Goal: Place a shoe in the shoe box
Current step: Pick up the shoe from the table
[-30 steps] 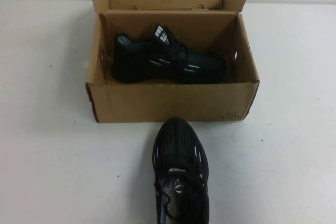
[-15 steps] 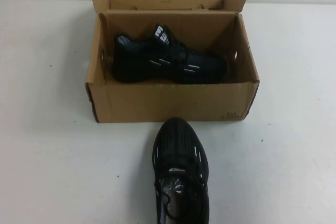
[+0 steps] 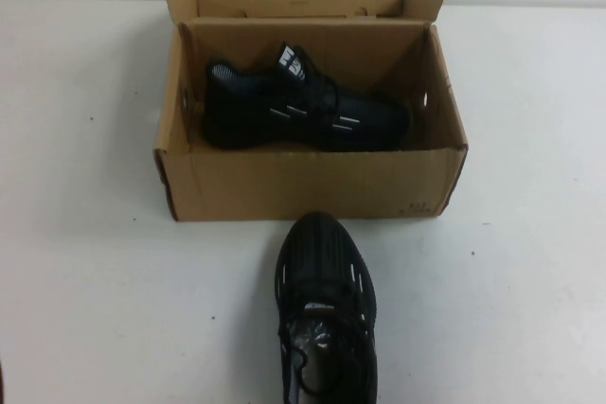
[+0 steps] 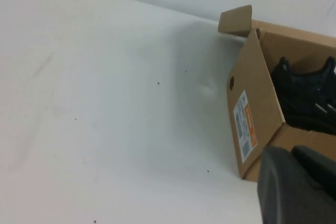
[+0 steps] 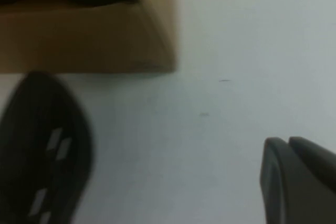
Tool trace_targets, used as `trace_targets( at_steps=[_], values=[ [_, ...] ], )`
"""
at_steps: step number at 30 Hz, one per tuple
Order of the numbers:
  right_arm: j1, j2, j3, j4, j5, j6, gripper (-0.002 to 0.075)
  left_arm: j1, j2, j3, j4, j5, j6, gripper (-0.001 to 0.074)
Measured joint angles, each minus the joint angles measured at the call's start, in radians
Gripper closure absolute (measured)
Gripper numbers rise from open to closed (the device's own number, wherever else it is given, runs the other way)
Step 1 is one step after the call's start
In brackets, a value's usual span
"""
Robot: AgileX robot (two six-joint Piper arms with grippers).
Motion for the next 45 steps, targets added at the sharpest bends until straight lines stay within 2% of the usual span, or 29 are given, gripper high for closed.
trace_targets(
  at_steps=[2,4,11,15,19,23,25,27,29,32,36,39,45],
  values=[
    [0.048,0.006,0.000,0.200,0.015,-0.190,0.0743,0.000,0.000,0.000,-0.002,0.013,0.019,0.0736],
    [0.111,0.009,-0.001,0.318,0.016,-0.287,0.0743,0.000,0.000,0.000,-0.012,0.025,0.050,0.0736],
    [0.438,0.045,-0.002,0.494,-0.004,-0.442,0.0743,0.000,0.020,0.000,-0.182,0.067,0.386,0.0736],
    [0.619,0.119,-0.002,0.523,-0.072,-0.453,0.0743,0.000,0.074,0.000,-0.302,0.118,0.577,0.0736],
    [0.794,0.244,-0.010,0.523,-0.167,-0.395,0.0742,0.000,0.118,0.000,-0.334,0.148,0.608,0.0736],
    [0.925,0.394,-0.084,0.380,-0.201,-0.236,0.0741,0.000,0.120,0.000,-0.387,0.196,0.642,0.0736],
    [0.965,0.461,-0.145,0.243,-0.190,-0.090,0.0741,0.000,0.120,0.000,-0.426,0.234,0.666,0.0736],
    [0.983,0.527,-0.221,0.069,-0.145,0.126,0.0741,0.000,0.120,0.000,-0.456,0.279,0.684,0.0736],
    [0.990,0.581,-0.315,-0.143,-0.049,0.344,0.0741,0.000,0.120,0.000,-0.474,0.313,0.690,0.0736],
    [0.990,0.634,-0.441,-0.375,0.114,0.538,0.0741,0.000,0.120,0.000,-0.479,0.329,0.690,0.0736],
    [0.990,0.664,-0.522,-0.435,0.199,0.611,0.0739,0.000,0.120,0.000,-0.482,0.316,0.625,0.0736],
    [0.990,0.680,-0.532,-0.417,0.203,0.624,0.0693,0.000,0.120,0.000,-0.454,0.291,0.524,0.0736],
    [0.990,0.749,-0.537,-0.361,0.207,0.630,0.0423,0.000,0.120,0.000,-0.356,0.274,0.402,0.0736]
  ],
)
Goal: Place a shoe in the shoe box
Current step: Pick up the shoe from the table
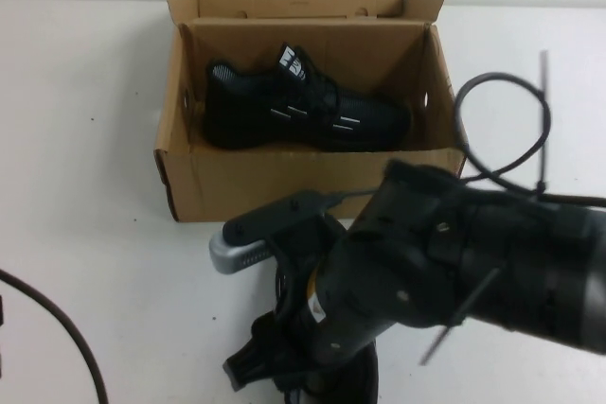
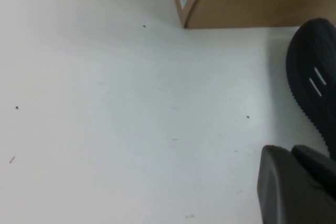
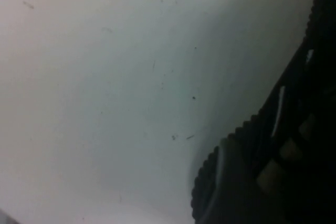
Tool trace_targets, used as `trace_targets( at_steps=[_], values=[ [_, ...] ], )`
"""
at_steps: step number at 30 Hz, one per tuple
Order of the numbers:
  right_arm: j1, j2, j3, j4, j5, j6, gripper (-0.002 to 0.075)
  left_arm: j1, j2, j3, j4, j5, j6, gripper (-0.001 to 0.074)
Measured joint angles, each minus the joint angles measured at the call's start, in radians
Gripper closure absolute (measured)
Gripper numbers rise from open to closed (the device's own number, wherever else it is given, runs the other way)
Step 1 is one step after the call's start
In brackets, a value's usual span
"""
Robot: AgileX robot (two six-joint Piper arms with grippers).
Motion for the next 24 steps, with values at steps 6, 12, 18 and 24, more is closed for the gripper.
trace_targets(
  at_steps=[6,12,18,24],
  values=[
    [0.000,0.078,0.000,-0.025,-0.005,0.062,0.0343,0.000,0.000,0.000,0.018,0.006,-0.018,0.0736],
    [0.000,0.152,0.000,-0.033,-0.053,0.061,0.0482,0.000,0.000,0.000,0.020,0.011,-0.019,0.0736],
    [0.002,0.164,-0.002,-0.048,-0.047,0.014,0.0711,0.000,0.000,0.000,0.022,0.011,-0.019,0.0736],
    [0.006,0.101,0.000,-0.140,0.023,-0.047,0.0728,0.000,0.000,0.000,0.017,0.011,-0.019,0.0736]
  ],
)
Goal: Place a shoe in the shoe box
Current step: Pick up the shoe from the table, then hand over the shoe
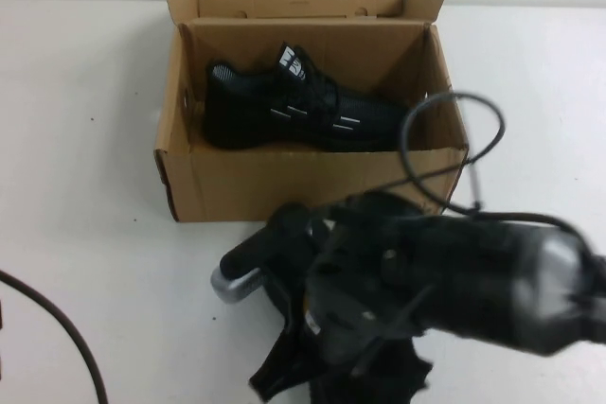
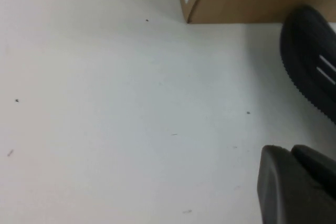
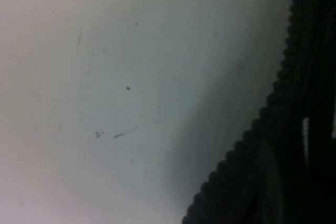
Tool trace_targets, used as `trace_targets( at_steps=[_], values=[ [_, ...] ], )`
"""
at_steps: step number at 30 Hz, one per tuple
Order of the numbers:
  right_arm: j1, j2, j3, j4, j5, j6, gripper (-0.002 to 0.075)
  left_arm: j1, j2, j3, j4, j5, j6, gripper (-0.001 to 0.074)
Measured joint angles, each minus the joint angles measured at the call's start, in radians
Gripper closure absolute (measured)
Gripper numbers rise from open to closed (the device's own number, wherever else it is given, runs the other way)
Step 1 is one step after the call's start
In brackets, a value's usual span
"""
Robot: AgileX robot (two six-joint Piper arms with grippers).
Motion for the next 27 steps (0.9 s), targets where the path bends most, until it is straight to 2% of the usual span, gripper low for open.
trace_targets(
  at_steps=[10,18,27],
  values=[
    [0.000,-0.335,0.000,-0.050,0.076,-0.293,0.0729,0.000,0.000,0.000,-0.136,0.000,0.014,0.0736],
    [0.000,-0.521,0.000,-0.264,0.115,-0.321,0.0730,0.000,0.028,0.000,-0.459,0.000,0.156,0.0736],
    [0.000,-0.545,0.000,-0.245,0.160,-0.321,0.0730,0.000,0.164,0.000,-0.795,-0.013,0.362,0.0736]
  ],
)
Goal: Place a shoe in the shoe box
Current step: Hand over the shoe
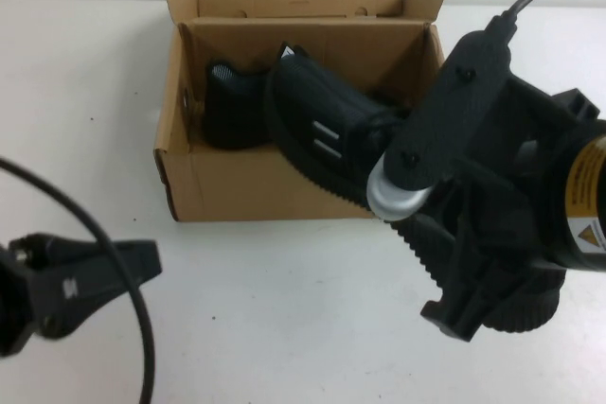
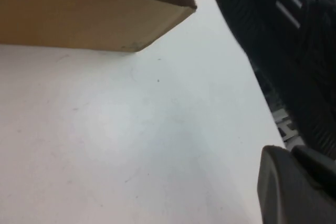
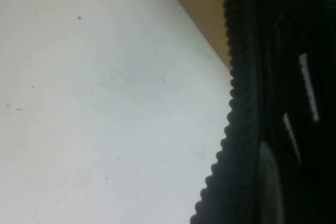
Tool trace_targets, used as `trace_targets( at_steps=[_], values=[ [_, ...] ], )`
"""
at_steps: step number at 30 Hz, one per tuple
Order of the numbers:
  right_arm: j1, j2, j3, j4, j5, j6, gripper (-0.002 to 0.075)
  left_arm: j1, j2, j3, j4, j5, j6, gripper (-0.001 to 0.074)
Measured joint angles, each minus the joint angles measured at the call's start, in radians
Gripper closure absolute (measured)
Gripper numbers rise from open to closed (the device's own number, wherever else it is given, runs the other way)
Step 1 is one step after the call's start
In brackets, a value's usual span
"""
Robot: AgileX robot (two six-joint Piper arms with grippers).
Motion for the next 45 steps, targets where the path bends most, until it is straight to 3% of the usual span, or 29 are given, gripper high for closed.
trace_targets(
  at_steps=[8,13,17,26,29,34,36,39,45],
  values=[
    [0.000,0.000,0.000,0.097,0.002,-0.088,0.0730,0.000,0.165,0.000,-0.197,-0.001,0.125,0.0736],
    [0.000,0.000,0.000,0.174,0.037,-0.210,0.0730,0.000,0.281,0.000,-0.287,0.115,0.173,0.0736],
    [0.000,-0.002,0.000,0.173,0.063,-0.229,0.0730,0.000,0.357,0.000,-0.365,0.204,0.218,0.0736],
    [0.000,-0.022,0.000,0.138,0.111,-0.233,0.0731,0.000,0.404,0.000,-0.410,0.195,0.247,0.0722],
    [0.000,-0.022,0.000,0.127,0.120,-0.233,0.0730,0.000,0.404,0.000,-0.413,0.195,0.247,0.0619],
    [0.000,-0.022,0.000,0.125,0.120,-0.235,0.0730,0.000,0.404,0.000,-0.418,0.185,0.189,0.0273],
    [0.000,-0.022,0.000,0.125,0.120,-0.235,0.0730,0.000,0.404,0.000,-0.439,0.171,0.180,0.0174],
    [0.000,-0.022,0.000,0.139,0.120,-0.235,0.0731,0.000,0.404,0.000,-0.480,0.145,0.179,0.0121],
    [0.000,-0.022,0.000,0.152,0.113,-0.235,0.0730,0.000,0.414,0.000,-0.503,0.090,0.179,0.0102]
  ],
)
